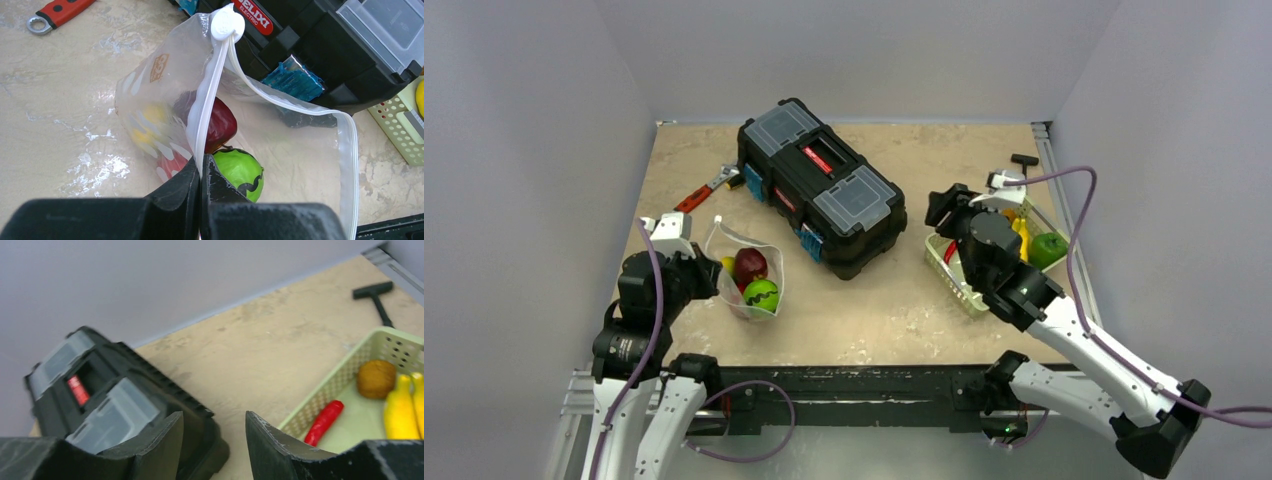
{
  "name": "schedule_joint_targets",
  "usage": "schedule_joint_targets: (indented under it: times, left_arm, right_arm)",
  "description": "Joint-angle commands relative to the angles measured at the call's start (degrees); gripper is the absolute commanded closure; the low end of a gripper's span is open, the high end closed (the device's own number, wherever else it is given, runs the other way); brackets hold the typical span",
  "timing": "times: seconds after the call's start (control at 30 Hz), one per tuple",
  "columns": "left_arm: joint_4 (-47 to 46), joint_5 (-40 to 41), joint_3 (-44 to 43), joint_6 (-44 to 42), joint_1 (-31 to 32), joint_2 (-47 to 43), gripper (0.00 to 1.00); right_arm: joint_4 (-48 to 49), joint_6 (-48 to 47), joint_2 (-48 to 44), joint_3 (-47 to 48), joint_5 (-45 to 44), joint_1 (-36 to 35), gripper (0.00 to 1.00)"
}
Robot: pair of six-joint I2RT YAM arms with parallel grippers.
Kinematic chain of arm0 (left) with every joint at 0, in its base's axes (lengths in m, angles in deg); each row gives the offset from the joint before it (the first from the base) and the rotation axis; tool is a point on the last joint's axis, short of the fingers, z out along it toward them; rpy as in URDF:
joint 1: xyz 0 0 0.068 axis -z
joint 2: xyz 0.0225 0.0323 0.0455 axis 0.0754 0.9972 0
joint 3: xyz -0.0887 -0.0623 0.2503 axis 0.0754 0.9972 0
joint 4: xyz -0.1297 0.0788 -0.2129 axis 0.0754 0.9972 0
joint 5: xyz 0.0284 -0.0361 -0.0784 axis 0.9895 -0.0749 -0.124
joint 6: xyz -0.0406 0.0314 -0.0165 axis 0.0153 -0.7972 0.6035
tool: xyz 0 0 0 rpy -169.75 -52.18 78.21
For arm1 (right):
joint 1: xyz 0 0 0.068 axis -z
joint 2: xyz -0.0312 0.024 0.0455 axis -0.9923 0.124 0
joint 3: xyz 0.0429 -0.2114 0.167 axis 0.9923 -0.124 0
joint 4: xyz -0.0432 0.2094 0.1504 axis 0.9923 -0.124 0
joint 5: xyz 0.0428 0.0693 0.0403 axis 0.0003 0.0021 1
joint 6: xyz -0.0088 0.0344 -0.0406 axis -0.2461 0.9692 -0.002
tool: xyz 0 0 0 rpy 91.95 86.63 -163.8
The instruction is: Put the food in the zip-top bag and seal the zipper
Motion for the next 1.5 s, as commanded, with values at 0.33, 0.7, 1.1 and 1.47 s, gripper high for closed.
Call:
schedule_joint_targets:
  times: [0.33, 0.7, 1.1, 1.47]
  left_arm:
    - [-1.61, -1.19, -1.03, 0.13, 0.16, 0.73, 1.0]
    - [-1.59, -1.16, -1.06, 0.11, 0.16, 1.18, 1.0]
    - [-1.68, -1.17, -1.03, 0.11, 0.19, 1.59, 1.0]
    - [-1.62, -1.15, -1.05, 0.06, 0.24, 1.99, 1.0]
  right_arm:
    - [-7.33, 15.1, 12.65, -6.14, 13.66, 24.86, 0.52]
    - [-2.22, 18.2, 21.77, -10.07, 21.53, 27.5, 0.6]
    - [3.27, 17.32, 32.3, -9.21, 25.03, 28.32, 0.58]
    - [2.69, 17.43, 39.18, -6.91, 25.44, 28.52, 0.68]
